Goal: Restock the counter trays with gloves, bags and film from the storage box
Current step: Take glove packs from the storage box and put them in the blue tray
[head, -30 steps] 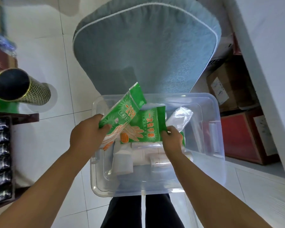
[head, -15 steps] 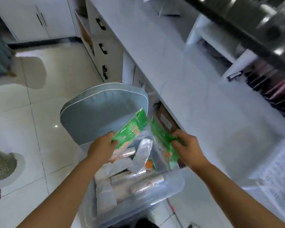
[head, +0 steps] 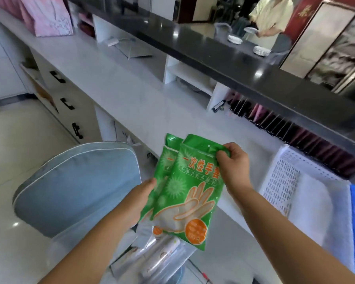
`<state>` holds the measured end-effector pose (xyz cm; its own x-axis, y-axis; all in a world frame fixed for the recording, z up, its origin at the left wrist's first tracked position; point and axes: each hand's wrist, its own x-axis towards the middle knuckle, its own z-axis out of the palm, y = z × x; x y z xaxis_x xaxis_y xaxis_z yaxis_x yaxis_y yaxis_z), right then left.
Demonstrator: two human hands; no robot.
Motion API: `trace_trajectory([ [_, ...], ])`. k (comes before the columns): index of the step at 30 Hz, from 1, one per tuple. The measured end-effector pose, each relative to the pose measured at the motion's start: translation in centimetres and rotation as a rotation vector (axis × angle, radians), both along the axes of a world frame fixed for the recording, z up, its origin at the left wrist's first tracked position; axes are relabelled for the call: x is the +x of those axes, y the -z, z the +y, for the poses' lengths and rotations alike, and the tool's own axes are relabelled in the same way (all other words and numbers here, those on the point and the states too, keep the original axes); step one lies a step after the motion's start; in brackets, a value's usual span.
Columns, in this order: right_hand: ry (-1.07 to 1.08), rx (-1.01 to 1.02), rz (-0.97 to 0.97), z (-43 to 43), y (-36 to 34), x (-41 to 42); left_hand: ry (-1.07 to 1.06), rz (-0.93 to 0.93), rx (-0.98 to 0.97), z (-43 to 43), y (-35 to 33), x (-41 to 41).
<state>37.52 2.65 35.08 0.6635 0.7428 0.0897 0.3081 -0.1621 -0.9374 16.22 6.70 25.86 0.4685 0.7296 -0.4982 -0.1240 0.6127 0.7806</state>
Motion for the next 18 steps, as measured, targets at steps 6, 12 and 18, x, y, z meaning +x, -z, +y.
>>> trace_trajectory([
  [6, 0.163, 0.002, -0.035, -3.1, -0.1, 4.2, 0.308, -0.039, 0.179, -3.1, -2.1, 5.9],
  [12, 0.315, 0.094, -0.052, -8.7, -1.5, 10.1, 0.255, 0.066, 0.353, -6.0, -4.3, 13.1],
  [18, 0.243, 0.024, 0.131, -18.0, -1.2, 15.4, 0.204, -0.069, 0.348, -10.4, -6.7, 22.0],
])
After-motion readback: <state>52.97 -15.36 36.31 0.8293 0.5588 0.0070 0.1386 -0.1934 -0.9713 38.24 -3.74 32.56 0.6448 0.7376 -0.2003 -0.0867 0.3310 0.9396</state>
